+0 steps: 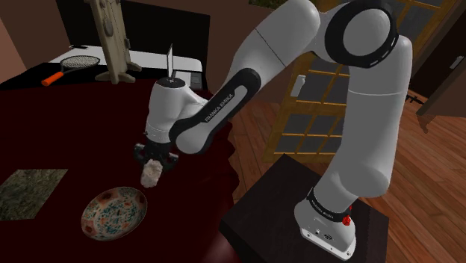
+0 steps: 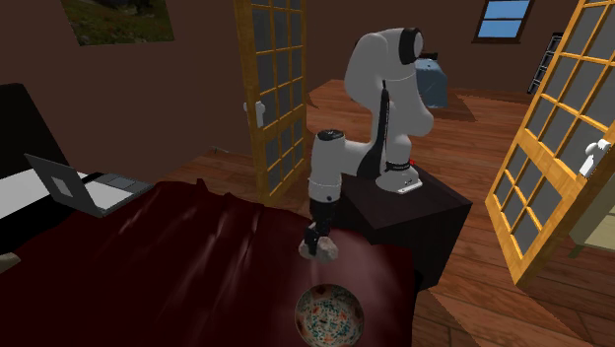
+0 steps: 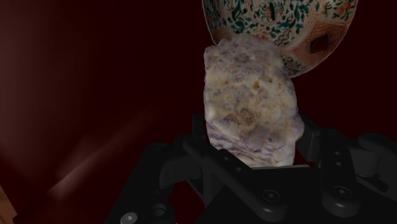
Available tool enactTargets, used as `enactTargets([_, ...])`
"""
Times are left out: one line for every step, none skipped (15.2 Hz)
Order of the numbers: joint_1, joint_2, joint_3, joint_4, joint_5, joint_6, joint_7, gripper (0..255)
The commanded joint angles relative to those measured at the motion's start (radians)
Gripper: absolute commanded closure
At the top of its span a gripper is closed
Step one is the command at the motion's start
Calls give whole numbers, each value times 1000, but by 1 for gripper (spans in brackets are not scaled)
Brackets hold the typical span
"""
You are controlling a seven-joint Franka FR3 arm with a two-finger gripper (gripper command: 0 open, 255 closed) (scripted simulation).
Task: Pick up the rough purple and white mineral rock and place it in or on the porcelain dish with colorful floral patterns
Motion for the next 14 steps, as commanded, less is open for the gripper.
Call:
enactTargets([52,40,-15,67,-27,-28,53,255])
enactTargets([77,58,-21,100,-38,-42,77,255])
enactTargets([103,78,-27,134,-48,-56,100,255])
enactTargets([128,97,-32,169,-58,-71,122,255])
enactTargets([152,118,-38,205,-67,-87,143,255])
enactTargets([176,139,-42,242,-75,-104,162,255])
enactTargets([200,161,-47,281,-83,-121,181,255])
enactTargets([223,184,-52,321,-90,-139,198,255])
enactTargets([246,207,-56,363,-96,-158,214,255])
enactTargets([255,216,-58,380,-98,-165,220,255])
enactTargets([258,225,-62,380,-103,-156,222,255])
enactTargets([261,234,-66,380,-107,-147,225,255])
enactTargets([264,244,-70,380,-111,-139,228,255])
enactTargets([267,253,-74,381,-115,-130,230,255])
